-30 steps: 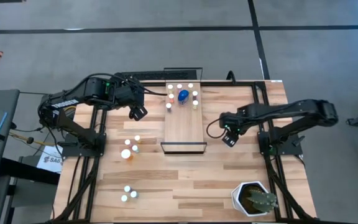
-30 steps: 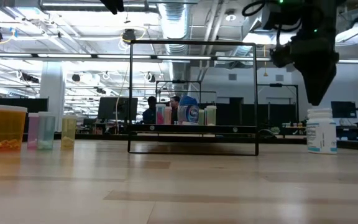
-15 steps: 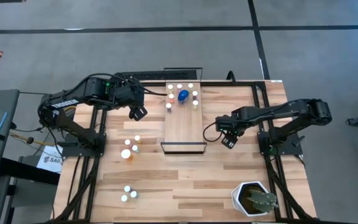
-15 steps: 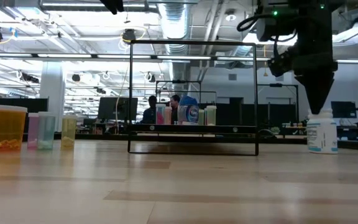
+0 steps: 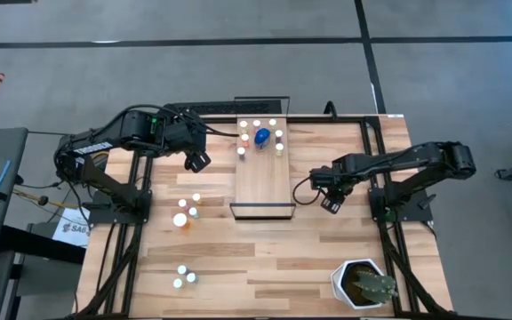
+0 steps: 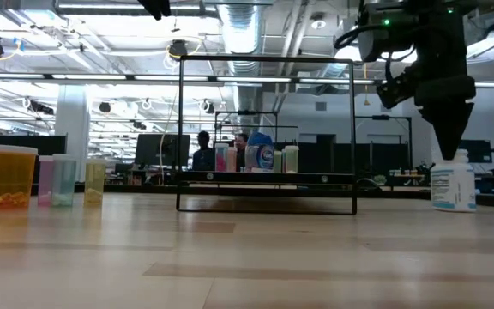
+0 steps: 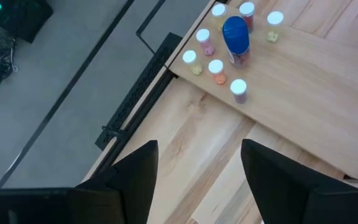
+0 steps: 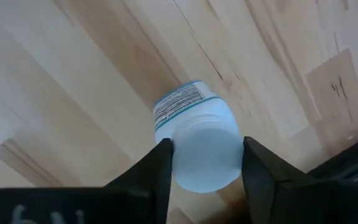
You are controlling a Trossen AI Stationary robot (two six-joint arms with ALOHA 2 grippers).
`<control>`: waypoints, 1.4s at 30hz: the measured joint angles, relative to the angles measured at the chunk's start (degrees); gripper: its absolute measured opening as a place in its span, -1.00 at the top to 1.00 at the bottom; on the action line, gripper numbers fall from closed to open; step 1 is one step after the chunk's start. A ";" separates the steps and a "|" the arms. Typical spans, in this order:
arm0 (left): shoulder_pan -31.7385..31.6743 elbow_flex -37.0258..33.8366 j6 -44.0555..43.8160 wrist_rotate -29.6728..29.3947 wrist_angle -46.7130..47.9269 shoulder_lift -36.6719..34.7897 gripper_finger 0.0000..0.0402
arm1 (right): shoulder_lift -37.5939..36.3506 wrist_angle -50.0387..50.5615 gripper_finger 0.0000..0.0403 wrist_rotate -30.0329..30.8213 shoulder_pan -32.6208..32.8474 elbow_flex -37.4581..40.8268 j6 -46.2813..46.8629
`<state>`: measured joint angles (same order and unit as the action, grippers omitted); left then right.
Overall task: Pick and place medicine bottles onto shelf by color
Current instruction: Put the white pill bottle on the shelf
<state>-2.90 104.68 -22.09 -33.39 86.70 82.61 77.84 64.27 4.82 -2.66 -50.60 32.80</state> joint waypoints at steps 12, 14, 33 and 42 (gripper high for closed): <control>0.00 0.00 2.01 0.00 0.00 0.00 -0.08 | 0.74 1.16 0.16 -0.95 -3.21 -12.69 -5.63; 0.00 0.00 2.04 0.00 0.01 0.00 -0.08 | 1.94 3.05 0.17 -0.21 -4.24 -16.18 -6.75; 0.02 0.00 3.08 2.54 3.34 -0.02 -0.08 | 26.90 8.70 0.12 1.64 -9.25 -42.96 -28.69; 0.00 0.00 4.95 3.21 3.33 -0.02 -0.08 | 32.31 8.36 0.11 1.56 -9.52 -48.42 -32.04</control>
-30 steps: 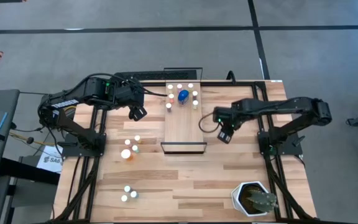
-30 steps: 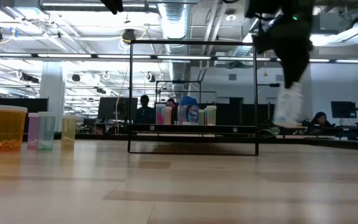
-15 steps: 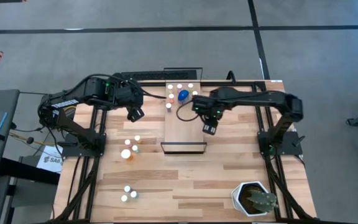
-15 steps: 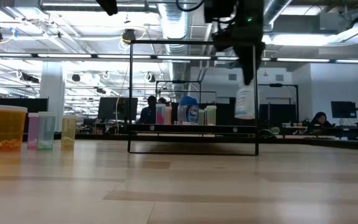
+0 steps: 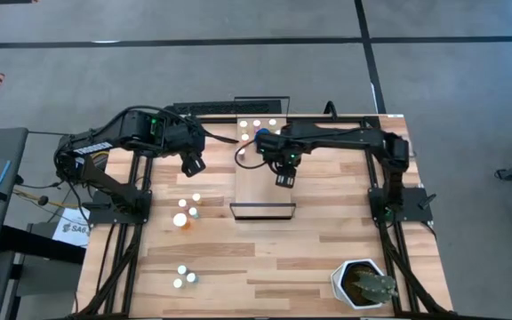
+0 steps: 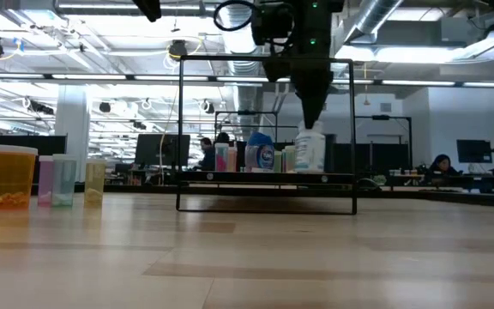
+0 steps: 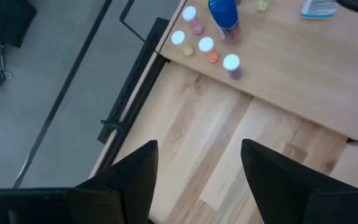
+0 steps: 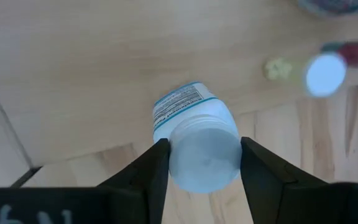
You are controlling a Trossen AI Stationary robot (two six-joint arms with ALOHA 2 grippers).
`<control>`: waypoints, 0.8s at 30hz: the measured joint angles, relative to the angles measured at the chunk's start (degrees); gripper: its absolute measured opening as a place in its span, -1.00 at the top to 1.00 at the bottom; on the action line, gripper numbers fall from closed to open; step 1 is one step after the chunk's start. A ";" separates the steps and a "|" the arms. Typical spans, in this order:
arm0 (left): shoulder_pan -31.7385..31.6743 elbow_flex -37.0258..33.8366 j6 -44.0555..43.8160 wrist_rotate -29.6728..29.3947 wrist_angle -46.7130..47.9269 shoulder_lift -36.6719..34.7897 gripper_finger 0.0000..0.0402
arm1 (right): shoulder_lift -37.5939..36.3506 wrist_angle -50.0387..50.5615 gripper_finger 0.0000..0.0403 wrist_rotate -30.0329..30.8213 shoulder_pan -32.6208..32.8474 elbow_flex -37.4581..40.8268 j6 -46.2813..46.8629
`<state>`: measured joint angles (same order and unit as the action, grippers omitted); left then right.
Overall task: Pick and place medicine bottles onto shelf by color
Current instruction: Put the white pill bottle on the shelf
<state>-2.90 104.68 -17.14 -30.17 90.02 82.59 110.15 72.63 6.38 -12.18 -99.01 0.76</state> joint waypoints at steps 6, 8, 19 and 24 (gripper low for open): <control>0.01 0.00 0.43 0.02 -0.01 0.00 -0.08 | 0.89 -1.55 0.10 0.01 -0.01 -1.10 -1.49; 0.00 0.00 0.43 0.04 0.01 0.00 -0.08 | 0.91 -2.45 0.10 -0.01 -0.04 -1.08 -1.76; 0.00 0.00 0.48 0.04 -0.01 0.00 -0.08 | 1.48 -6.28 0.07 -0.04 -1.56 -1.06 -1.87; 0.00 0.00 0.54 0.02 -0.03 0.00 -0.08 | 2.66 -6.71 0.06 -0.41 -1.44 -1.20 -2.17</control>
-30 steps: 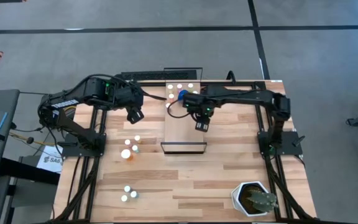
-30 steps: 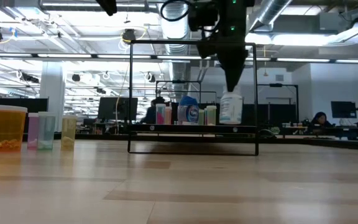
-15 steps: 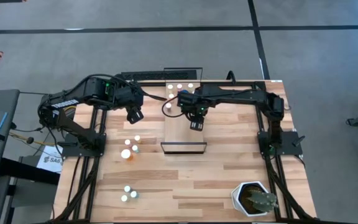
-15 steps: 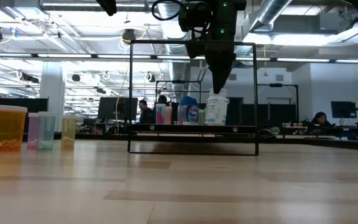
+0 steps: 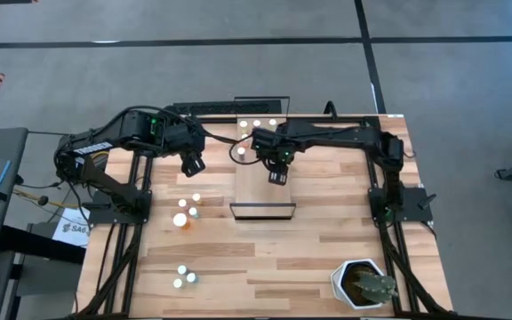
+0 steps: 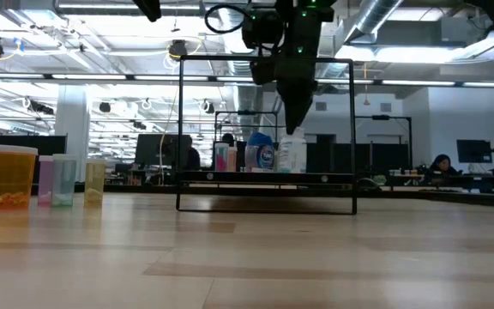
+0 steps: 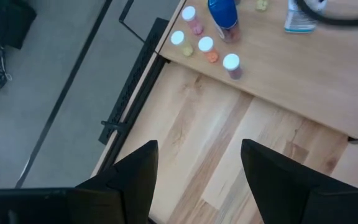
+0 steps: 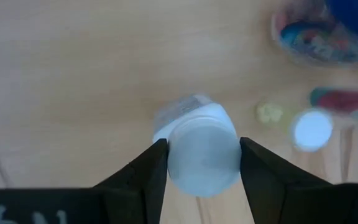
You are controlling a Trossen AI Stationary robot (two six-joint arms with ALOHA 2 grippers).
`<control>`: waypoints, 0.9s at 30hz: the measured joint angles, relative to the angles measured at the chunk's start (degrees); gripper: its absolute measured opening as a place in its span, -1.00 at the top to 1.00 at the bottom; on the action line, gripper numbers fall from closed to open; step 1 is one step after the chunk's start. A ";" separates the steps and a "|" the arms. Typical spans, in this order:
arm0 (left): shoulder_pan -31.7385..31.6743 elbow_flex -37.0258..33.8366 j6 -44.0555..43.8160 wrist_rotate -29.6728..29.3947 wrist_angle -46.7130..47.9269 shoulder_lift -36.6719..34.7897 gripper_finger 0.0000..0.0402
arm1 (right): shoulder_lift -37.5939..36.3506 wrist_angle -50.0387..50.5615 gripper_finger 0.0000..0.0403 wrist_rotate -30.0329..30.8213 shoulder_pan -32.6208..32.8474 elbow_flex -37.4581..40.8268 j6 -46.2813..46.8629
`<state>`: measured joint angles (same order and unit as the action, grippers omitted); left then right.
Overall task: Pick and place medicine bottles onto shelf by color
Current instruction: Put the white pill bottle on the shelf, then put the yellow pill bottle on the shelf
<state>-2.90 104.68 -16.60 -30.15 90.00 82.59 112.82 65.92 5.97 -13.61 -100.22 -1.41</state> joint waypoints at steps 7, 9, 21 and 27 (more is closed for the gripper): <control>0.00 0.00 0.99 -0.15 0.00 0.00 -0.08 | 0.50 -1.59 0.04 0.18 -0.11 -0.03 -0.61; 0.00 0.00 0.99 -0.29 0.00 0.00 -0.08 | 0.53 -2.59 0.02 0.17 -0.39 -0.05 -0.61; 0.00 0.00 0.99 -0.39 0.02 0.00 -0.08 | 0.93 3.14 -0.26 0.01 -1.11 -6.42 -2.08; 0.00 0.00 -0.20 0.37 0.01 0.00 -0.08 | -0.18 9.84 -0.27 -0.01 -1.03 -9.71 -1.76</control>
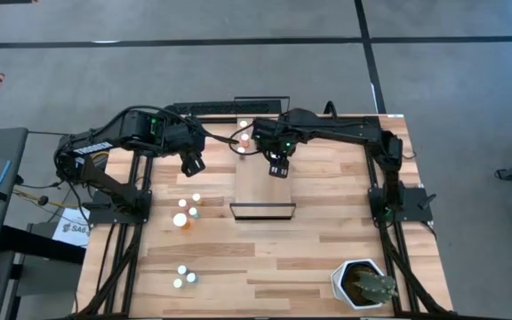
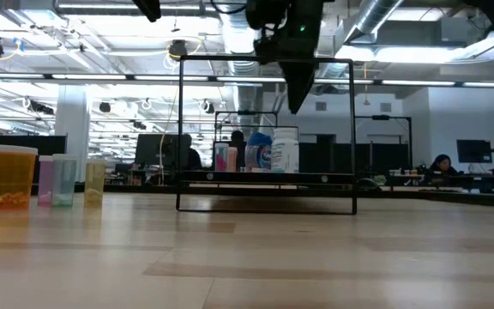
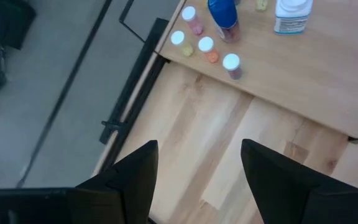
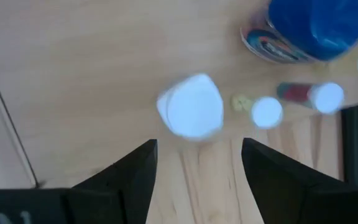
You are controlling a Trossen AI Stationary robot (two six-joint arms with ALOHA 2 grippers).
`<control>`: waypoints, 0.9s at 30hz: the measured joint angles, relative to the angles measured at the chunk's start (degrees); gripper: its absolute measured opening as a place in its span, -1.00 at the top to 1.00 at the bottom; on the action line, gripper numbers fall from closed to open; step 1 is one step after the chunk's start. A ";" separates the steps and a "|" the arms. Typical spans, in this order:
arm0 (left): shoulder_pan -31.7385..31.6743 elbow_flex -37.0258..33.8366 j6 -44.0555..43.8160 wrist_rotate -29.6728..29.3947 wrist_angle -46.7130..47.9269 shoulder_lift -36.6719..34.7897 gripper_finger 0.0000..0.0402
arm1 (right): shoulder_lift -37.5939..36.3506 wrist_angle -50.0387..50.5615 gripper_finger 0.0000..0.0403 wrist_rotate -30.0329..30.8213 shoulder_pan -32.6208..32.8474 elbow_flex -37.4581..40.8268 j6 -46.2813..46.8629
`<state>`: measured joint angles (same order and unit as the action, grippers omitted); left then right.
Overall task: Pick and place medicine bottles onto shelf by color
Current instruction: Put the yellow pill bottle on the shelf
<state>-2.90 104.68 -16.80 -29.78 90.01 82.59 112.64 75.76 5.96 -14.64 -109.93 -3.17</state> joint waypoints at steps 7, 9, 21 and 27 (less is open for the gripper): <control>0.00 -3.82 -4.78 4.82 -0.06 -0.20 -0.08 | -6.52 0.50 -0.27 0.02 2.42 5.42 1.67; 0.00 -7.17 -6.66 5.74 -0.04 -0.57 -0.08 | -9.86 -1.23 -0.27 0.00 3.46 9.24 2.41; -1.61 -33.80 -11.75 11.33 -12.86 -0.63 -0.08 | -28.92 -9.31 -0.27 0.04 9.66 32.31 17.30; -2.72 -44.28 -13.55 16.28 -22.74 -0.61 -0.08 | -32.98 -11.97 -0.27 0.04 13.63 38.48 23.13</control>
<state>-5.61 60.40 -30.35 -13.50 67.26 81.97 79.66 63.79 6.00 -1.01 -71.45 19.95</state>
